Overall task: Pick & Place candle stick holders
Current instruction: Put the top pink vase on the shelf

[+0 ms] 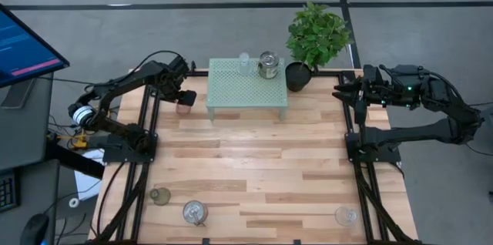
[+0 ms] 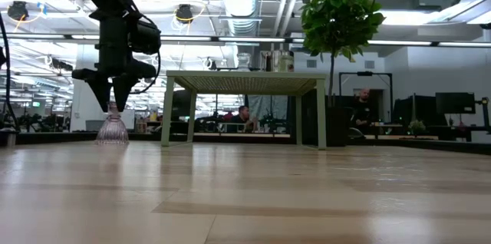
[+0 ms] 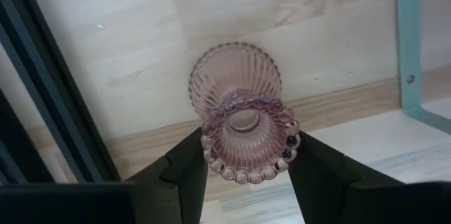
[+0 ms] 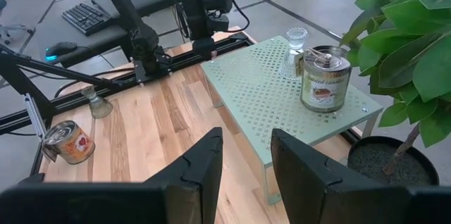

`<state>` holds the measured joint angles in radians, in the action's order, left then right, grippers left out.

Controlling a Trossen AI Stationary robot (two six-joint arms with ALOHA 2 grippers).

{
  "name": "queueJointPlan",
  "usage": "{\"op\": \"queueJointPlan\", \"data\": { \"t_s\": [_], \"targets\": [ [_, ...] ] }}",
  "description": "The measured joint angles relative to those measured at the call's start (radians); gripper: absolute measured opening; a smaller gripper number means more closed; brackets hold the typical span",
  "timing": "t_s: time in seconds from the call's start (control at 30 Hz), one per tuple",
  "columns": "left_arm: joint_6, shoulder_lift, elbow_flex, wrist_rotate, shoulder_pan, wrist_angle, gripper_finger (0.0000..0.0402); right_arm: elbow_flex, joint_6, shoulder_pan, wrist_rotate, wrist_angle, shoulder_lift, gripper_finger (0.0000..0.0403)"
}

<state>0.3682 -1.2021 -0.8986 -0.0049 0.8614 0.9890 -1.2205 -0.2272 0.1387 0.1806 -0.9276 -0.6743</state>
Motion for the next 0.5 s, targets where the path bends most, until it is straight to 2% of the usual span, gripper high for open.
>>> {"op": "queueJointPlan", "data": {
  "t_s": [0.2, 0.5],
  "targets": [
    [0.033, 0.046, -0.046, 0.006, -0.012, 0.056, 0.0165, 0.000, 0.000, 0.000, 0.000, -0.003, 0.000, 0.0114],
    [0.082, 0.106, -0.198, -0.013, -0.011, 0.198, 0.0165, 0.000, 0.001, 0.000, 0.000, -0.010, 0.000, 0.0114]
  ]
}}
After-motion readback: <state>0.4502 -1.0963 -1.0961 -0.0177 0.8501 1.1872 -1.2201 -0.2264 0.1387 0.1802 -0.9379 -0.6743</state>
